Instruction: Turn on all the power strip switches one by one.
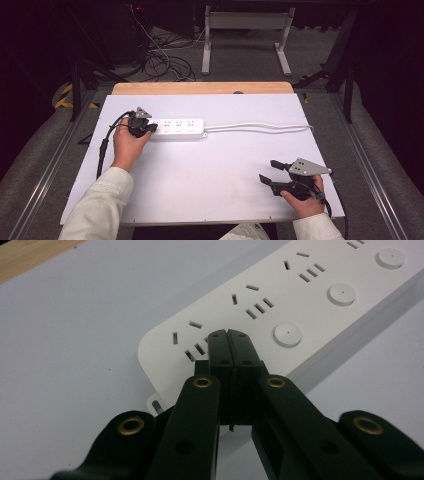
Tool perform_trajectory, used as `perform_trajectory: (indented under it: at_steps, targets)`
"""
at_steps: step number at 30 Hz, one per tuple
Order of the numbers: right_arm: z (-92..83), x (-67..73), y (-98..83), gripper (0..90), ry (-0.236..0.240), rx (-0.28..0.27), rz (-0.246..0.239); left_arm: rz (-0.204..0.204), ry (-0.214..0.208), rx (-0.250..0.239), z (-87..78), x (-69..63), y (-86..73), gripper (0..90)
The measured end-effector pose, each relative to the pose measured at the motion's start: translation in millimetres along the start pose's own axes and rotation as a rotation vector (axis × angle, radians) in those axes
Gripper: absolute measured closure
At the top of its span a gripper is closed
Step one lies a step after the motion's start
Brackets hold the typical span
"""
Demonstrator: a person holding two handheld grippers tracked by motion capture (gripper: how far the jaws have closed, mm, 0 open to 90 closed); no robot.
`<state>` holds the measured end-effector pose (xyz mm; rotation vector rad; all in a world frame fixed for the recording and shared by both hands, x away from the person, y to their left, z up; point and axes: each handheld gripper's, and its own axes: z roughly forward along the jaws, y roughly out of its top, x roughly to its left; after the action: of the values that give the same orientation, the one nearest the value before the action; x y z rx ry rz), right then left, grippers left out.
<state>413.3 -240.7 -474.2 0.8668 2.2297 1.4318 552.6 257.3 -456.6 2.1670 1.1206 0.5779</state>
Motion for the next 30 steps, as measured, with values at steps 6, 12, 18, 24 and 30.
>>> perform_trajectory:
  at_steps: [6,12,18,24,30]
  targets:
    - [-0.1,0.2,-0.1,32.6,0.001,0.0,0.0,0.009,0.02,-0.005,1.3,-1.3,-0.8,90.0]
    - [0.2,0.1,-0.5,32.4,0.003,0.001,-0.001,-0.01,0.032,-0.011,1.5,-3.0,-2.1,90.0]
    - [0.3,-0.3,-0.8,32.4,0.004,0.003,-0.004,-0.033,0.029,0.001,1.9,-3.7,-1.2,90.0]
    - [0.0,-0.1,-0.9,32.4,0.007,0.003,-0.004,-0.031,0.038,0.011,1.6,-5.1,0.1,90.0]
    - [0.2,-0.4,-0.9,32.4,0.008,0.003,-0.004,-0.041,0.029,0.014,1.5,-4.9,-0.7,90.0]
